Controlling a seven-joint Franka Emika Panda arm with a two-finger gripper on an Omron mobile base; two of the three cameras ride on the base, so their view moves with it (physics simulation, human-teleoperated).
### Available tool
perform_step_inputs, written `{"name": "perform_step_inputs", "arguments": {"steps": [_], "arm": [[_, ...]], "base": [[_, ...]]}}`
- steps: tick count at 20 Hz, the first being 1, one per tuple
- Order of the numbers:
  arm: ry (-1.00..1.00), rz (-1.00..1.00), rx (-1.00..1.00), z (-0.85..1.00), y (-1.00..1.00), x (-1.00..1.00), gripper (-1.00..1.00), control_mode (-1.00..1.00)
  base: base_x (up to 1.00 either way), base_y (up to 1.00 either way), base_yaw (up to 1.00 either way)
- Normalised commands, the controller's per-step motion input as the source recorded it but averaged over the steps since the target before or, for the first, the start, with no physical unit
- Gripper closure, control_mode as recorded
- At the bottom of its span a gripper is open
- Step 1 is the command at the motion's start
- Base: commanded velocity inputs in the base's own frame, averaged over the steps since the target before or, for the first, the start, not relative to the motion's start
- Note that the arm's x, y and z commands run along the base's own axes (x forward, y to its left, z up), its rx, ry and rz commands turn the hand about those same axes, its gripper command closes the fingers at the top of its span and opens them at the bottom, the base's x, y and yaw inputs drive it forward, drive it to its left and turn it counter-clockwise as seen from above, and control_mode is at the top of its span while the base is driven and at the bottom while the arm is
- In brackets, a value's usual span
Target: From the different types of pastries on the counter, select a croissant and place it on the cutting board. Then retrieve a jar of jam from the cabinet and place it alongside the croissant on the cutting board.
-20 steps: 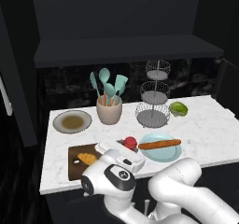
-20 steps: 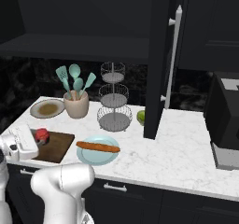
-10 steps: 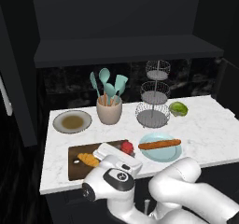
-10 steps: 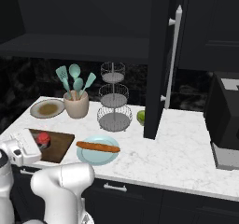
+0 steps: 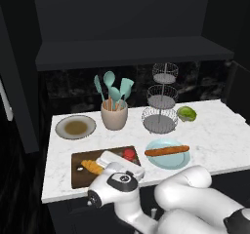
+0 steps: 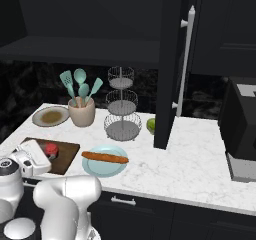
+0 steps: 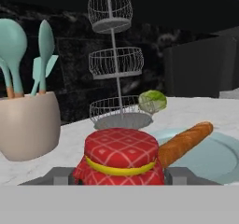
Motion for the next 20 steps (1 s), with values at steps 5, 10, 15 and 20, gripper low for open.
{"name": "perform_step_inputs", "arguments": {"steps": [5,10,15,20], "arm": [[0.05,0.0,0.0,-0.4,0.38,0.37,1.0,-1.0],[0.08,0.0,0.0,-0.39,0.45,0.24,1.0,-1.0],[0.07,0.0,0.0,-0.33,0.32,0.22,1.0,-1.0],[0.0,0.0,0.0,-0.33,0.12,0.02,-1.0,-1.0]], "base": [[0.0,0.0,0.0],[0.0,0.0,0.0],[0.0,0.0,0.0],[0.0,0.0,0.0]]}}
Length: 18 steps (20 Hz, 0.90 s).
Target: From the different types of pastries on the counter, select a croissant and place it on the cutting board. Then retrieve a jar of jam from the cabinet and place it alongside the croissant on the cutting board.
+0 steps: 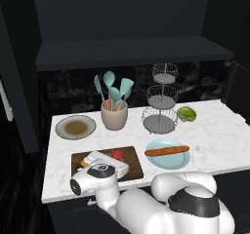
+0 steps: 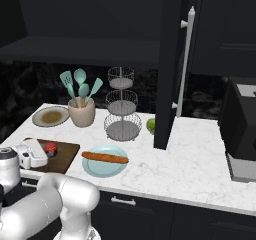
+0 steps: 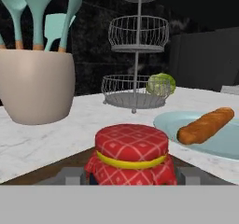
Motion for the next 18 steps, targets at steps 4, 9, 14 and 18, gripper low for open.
{"name": "perform_step_inputs", "arguments": {"steps": [4,9,14,18], "arm": [[0.0,0.0,0.0,-0.11,0.0,0.0,-1.0,-1.0],[0.0,0.0,0.0,0.0,0.0,-0.1,-1.0,-1.0],[-0.02,0.0,0.0,0.23,0.0,-0.26,-1.0,-1.0],[-0.08,0.0,0.0,0.48,0.0,-0.2,-1.0,-1.0]], "base": [[0.0,0.0,0.0],[0.0,0.0,0.0],[0.0,0.0,0.0],[0.0,0.0,0.0]]}}
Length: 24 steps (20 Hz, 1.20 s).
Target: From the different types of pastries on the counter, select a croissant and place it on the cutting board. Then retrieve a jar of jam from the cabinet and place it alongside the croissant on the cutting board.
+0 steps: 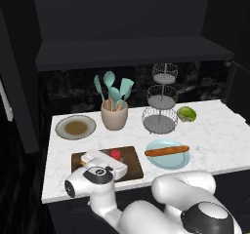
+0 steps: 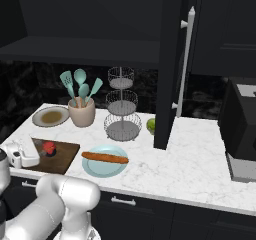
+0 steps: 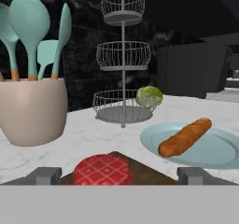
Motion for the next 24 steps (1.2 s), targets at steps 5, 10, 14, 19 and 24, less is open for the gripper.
{"name": "perform_step_inputs", "arguments": {"steps": [5,10,14,19,24], "arm": [[-0.08,0.0,0.0,0.53,-0.1,-0.18,-1.0,-1.0],[-0.12,0.0,0.0,0.56,-0.19,-0.24,-1.0,-1.0],[-0.15,-0.01,0.0,0.46,-0.38,-0.26,-1.0,-1.0],[-0.13,-0.05,0.01,0.44,-0.53,-0.11,-1.0,-1.0],[-0.13,-0.04,0.02,0.31,-0.56,-0.25,-1.0,-1.0]], "base": [[0.0,0.0,0.0],[0.0,0.0,0.0],[0.0,0.0,0.0],[0.0,0.0,0.0],[0.0,0.0,0.0]]}}
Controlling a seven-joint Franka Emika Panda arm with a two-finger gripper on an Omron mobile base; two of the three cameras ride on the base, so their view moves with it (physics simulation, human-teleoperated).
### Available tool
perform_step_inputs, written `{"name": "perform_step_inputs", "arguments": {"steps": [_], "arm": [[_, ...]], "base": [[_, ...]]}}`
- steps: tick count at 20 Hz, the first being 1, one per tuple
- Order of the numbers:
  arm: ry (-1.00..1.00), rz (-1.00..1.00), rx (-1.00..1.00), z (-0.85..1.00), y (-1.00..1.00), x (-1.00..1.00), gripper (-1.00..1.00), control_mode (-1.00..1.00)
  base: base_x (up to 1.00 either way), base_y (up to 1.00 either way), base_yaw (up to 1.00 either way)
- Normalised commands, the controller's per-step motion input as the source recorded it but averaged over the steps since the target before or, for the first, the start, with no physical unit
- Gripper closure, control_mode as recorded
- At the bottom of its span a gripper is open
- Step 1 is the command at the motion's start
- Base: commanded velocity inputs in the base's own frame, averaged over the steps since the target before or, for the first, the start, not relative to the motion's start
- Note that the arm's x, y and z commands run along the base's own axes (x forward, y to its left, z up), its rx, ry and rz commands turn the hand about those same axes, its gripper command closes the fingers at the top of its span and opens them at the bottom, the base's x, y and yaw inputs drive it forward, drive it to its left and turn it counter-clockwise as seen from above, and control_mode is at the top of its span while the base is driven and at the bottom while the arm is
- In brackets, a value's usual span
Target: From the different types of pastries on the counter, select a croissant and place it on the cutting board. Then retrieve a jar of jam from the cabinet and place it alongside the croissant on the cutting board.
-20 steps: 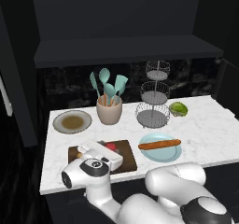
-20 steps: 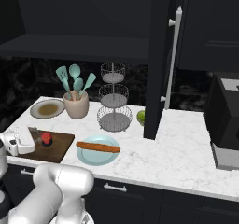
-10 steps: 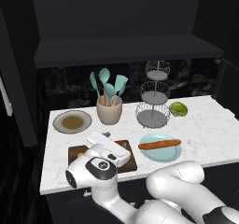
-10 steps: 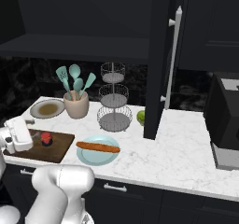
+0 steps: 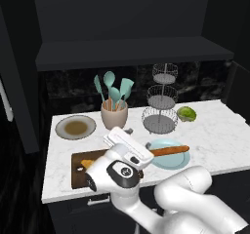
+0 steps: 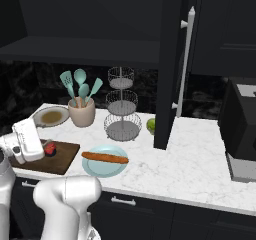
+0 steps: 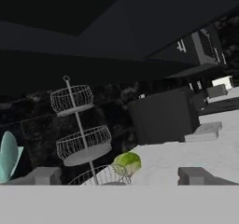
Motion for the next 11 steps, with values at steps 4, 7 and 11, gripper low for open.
{"name": "perform_step_inputs", "arguments": {"steps": [4,7,11], "arm": [[-0.07,-0.05,0.02,0.19,-0.44,-0.19,-1.0,-1.0],[-0.08,-0.06,0.02,0.1,-0.42,-0.36,-1.0,-1.0],[-0.05,-0.1,0.03,0.19,-0.54,-0.33,-1.0,-1.0]], "base": [[0.0,0.0,0.0],[0.0,0.0,0.0],[0.0,0.0,0.0]]}}
